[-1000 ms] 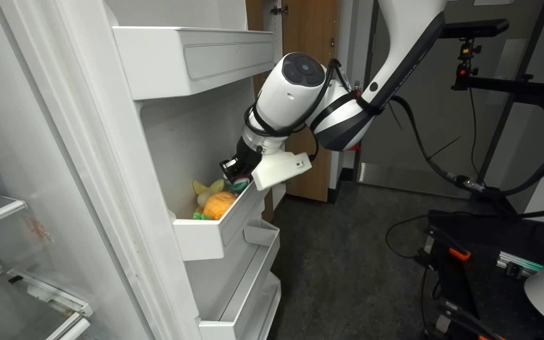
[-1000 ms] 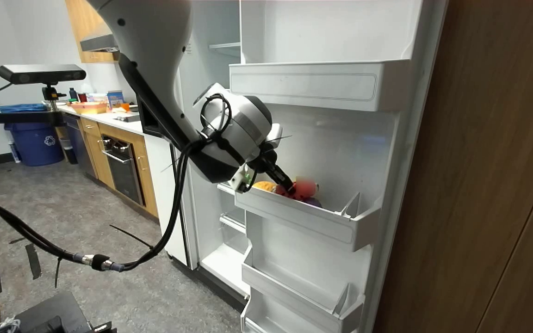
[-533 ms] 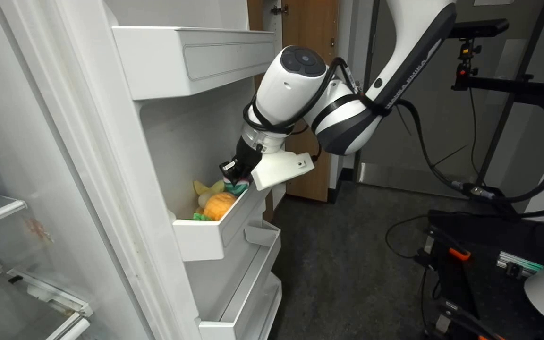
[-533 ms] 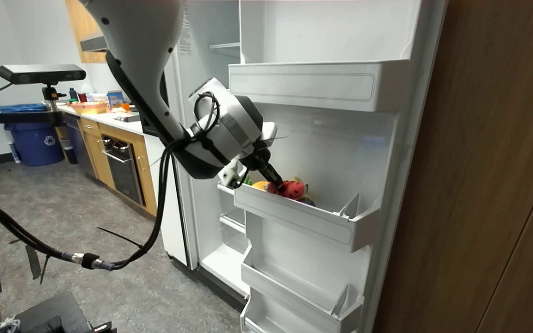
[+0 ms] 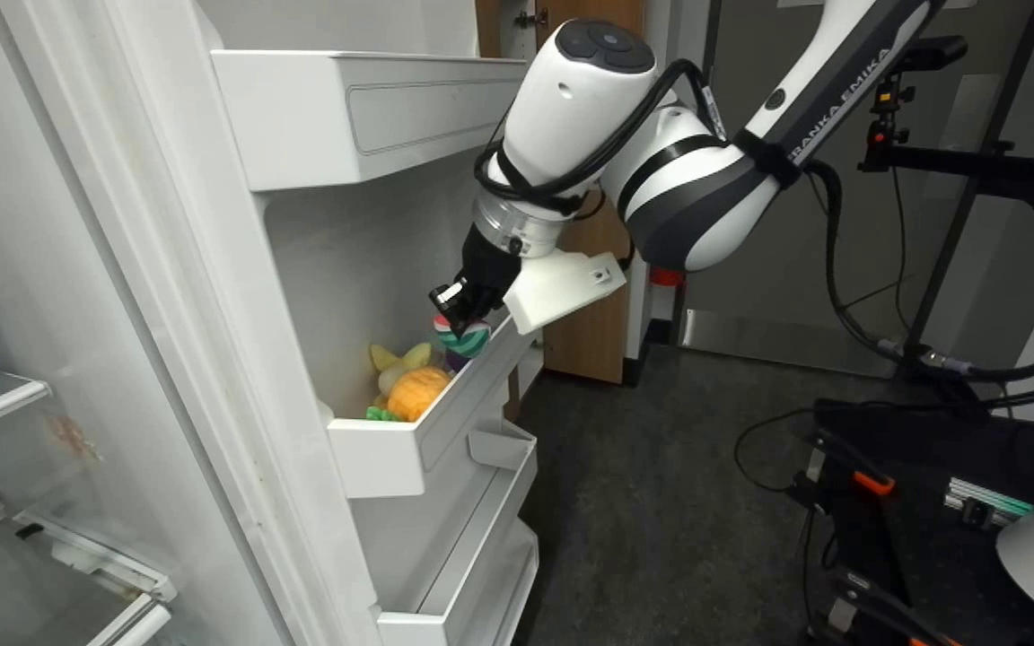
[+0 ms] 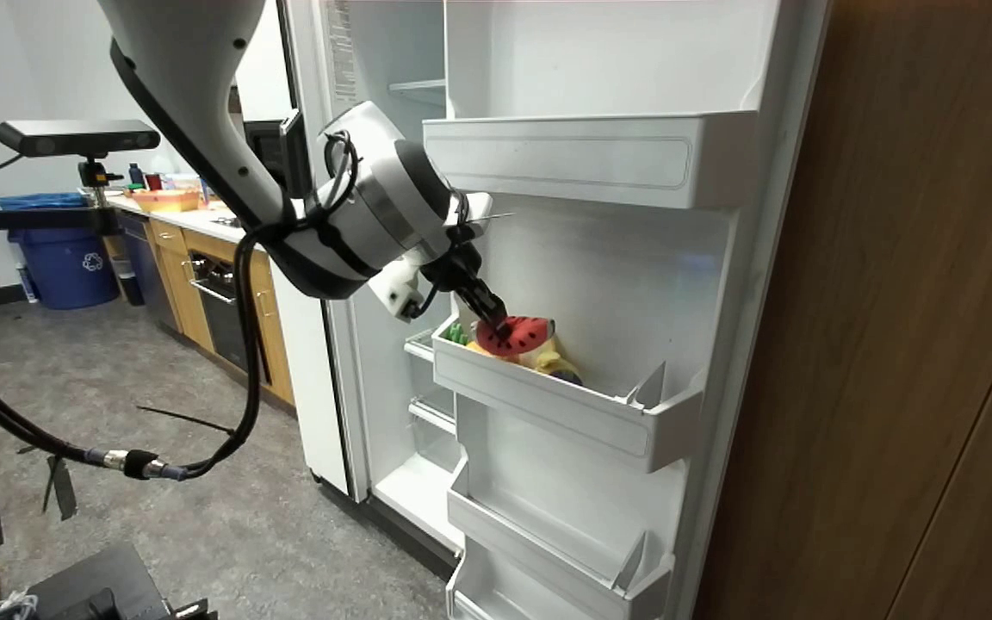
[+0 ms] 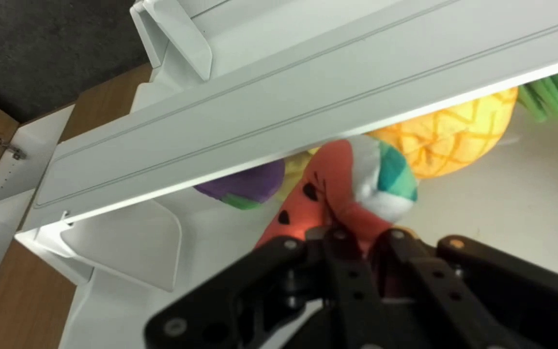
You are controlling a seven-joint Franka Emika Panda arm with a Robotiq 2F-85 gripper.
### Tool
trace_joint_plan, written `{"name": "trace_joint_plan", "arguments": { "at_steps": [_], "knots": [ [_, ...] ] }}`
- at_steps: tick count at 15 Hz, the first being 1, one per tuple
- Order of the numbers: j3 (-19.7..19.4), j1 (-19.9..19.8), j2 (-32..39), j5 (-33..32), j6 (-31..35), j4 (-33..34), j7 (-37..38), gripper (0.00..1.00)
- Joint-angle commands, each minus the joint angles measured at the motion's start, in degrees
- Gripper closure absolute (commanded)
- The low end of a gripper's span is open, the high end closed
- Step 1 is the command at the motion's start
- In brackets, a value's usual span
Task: Move the watermelon plushy to the upper rack
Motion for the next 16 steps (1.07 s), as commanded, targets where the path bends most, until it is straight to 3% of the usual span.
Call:
{"name": "trace_joint_plan", "arguments": {
  "at_steps": [1, 7, 16],
  "knots": [
    [2.81, -1.68, -5.83, 10.38, -2.48, -5.57, -11.78, 0.98],
    [4.34, -0.59, -11.46, 26.69, -6.96, -9.45, -28.47, 0.98],
    [3.43, 0.24, -16.62, 41.28, -18.74, -10.72, -46.79, 0.98]
  ]
}}
